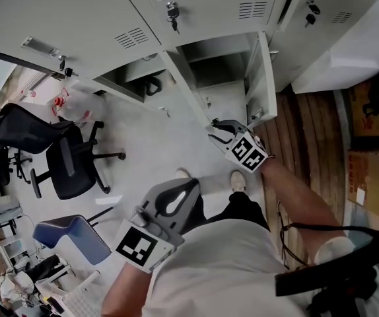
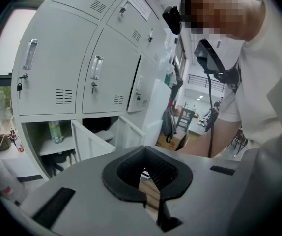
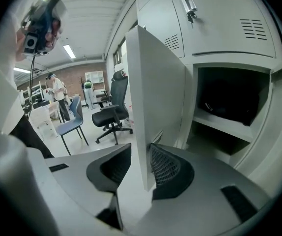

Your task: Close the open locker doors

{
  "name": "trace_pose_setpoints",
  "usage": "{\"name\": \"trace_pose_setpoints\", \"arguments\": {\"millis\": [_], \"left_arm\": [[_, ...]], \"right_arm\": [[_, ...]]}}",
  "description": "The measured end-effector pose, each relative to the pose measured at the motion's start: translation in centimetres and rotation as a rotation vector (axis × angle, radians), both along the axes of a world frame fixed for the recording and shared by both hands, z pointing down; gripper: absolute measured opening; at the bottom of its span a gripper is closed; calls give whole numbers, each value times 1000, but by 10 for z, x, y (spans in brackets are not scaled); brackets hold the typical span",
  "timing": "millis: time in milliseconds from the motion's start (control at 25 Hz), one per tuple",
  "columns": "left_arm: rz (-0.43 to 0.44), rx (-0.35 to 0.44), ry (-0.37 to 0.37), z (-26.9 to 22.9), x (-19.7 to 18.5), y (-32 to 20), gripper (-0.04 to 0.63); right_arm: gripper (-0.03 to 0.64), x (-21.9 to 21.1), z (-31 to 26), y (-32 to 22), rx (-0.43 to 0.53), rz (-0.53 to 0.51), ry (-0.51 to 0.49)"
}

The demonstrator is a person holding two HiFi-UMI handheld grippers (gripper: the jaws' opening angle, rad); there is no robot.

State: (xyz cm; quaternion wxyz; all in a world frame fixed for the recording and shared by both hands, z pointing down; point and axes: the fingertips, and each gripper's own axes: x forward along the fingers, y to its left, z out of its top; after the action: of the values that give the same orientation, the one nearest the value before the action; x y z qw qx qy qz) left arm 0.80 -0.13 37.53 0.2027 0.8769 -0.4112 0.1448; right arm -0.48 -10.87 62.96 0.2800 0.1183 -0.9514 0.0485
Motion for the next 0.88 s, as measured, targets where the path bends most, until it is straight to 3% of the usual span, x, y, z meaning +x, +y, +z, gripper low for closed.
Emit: {"name": "trace_pose_setpoints", "arguments": {"millis": [880], "left_arm": [[-64, -47, 13, 17, -19, -9, 11]], "right_arm": [[127, -32, 29, -2, -58, -158, 46]]}}
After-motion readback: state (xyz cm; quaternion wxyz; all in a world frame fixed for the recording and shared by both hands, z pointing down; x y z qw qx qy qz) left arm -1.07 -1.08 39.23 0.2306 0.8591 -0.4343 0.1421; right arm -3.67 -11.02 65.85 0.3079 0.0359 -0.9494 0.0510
